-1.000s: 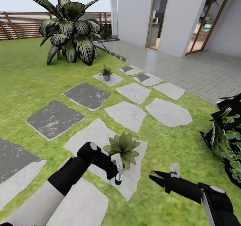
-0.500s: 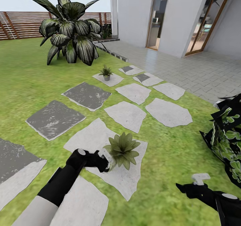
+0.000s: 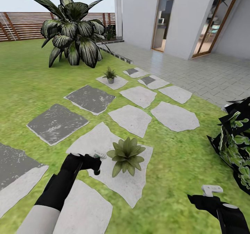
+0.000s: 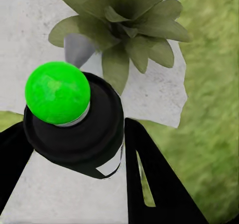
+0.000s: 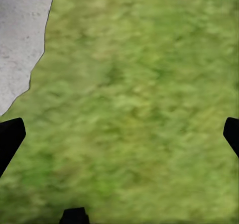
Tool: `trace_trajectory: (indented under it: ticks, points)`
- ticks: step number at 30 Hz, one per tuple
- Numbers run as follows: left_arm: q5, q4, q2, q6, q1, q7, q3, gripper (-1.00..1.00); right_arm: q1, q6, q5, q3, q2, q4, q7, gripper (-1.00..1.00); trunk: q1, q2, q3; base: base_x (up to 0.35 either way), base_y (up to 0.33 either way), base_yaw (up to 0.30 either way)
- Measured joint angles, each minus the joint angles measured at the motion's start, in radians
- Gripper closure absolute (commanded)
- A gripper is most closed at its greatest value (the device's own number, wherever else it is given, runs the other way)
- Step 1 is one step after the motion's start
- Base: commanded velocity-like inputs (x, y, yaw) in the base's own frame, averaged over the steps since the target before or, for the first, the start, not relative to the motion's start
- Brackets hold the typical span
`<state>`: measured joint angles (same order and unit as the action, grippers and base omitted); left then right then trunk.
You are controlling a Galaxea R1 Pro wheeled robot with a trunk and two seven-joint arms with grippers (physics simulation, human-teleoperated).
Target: Pick up the pesticide atomizer in the garden and spray insectifuge to fully cover both potted plants in the garden.
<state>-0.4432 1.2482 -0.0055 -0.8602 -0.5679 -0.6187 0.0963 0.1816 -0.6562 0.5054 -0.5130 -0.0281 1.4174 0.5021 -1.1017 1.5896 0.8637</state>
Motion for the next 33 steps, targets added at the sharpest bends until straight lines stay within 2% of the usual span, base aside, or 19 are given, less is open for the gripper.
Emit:
trace_trajectory:
  ticks: [1, 3, 5, 14, 24, 33]
  points:
    - [-0.007, -0.007, -0.031, -0.002, -0.002, 0.156, 0.000, 1.00, 0.000, 0.000, 0.000, 0.000, 0.000, 0.000, 0.000, -1.00, 0.000, 0.000, 0.000, 0.000, 0.000, 0.000]
    - [0.000, -0.009, -0.042, -0.005, -0.002, 0.228, 0.000, 1.00, 0.000, 0.000, -0.001, 0.000, 0.000, 0.000, 0.000, -1.00, 0.000, 0.000, 0.000, 0.000, 0.000, 0.000]
    - [0.003, -0.010, -0.044, -0.005, -0.001, 0.257, 0.001, 1.00, 0.000, 0.000, -0.002, 0.000, 0.000, 0.000, 0.000, -1.00, 0.000, 0.000, 0.000, 0.000, 0.000, 0.000]
    - [0.005, -0.010, -0.046, -0.005, 0.001, 0.263, 0.007, 1.00, 0.000, -0.002, -0.002, 0.001, 0.000, 0.000, -0.001, -1.00, 0.000, 0.000, 0.000, 0.045, -0.033, 0.000]
    - [0.006, -0.010, -0.046, -0.005, 0.001, 0.264, 0.008, 1.00, 0.000, -0.002, -0.002, 0.000, 0.000, 0.000, -0.001, -1.00, 0.000, 0.000, 0.000, 0.231, -0.249, 0.005]
    - [0.007, -0.010, -0.055, -0.005, 0.003, 0.264, 0.008, 1.00, 0.000, -0.002, -0.002, 0.001, 0.000, 0.000, -0.001, -1.00, 0.000, 0.000, 0.003, 0.100, -0.279, 0.217]
